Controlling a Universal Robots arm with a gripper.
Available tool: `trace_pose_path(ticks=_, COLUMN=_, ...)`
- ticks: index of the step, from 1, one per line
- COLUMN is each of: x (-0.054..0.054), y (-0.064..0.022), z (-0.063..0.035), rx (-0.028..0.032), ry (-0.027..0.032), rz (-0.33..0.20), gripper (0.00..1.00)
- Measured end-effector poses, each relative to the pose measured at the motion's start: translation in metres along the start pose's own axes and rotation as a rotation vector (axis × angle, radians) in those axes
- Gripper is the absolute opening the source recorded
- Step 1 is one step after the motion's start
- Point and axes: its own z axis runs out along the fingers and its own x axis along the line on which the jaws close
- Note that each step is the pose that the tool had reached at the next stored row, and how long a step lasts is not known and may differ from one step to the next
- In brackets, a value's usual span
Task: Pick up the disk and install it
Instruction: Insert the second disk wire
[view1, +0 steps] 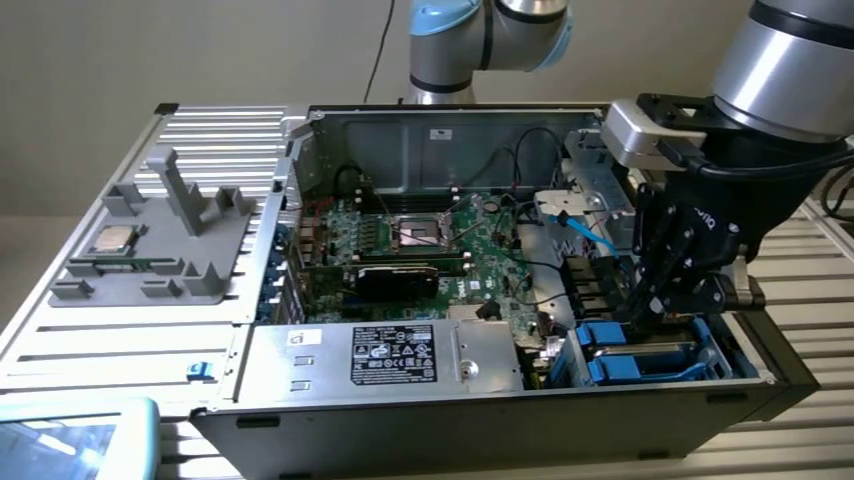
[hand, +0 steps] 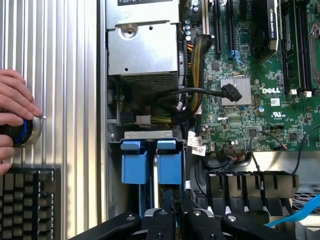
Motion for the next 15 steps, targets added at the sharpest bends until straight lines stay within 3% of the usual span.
trace_pose_path(ticks=5, x=-0.0001, y=0.0, z=0.0009, rx=0.0108, ry=-0.0025, rz=0.001, gripper=0.16)
trace_pose_path(ticks=15, x=-0.0004, y=0.0003, z=0.0042, rx=0.0114, ry=-0.0058, rz=0.0, gripper=0.16)
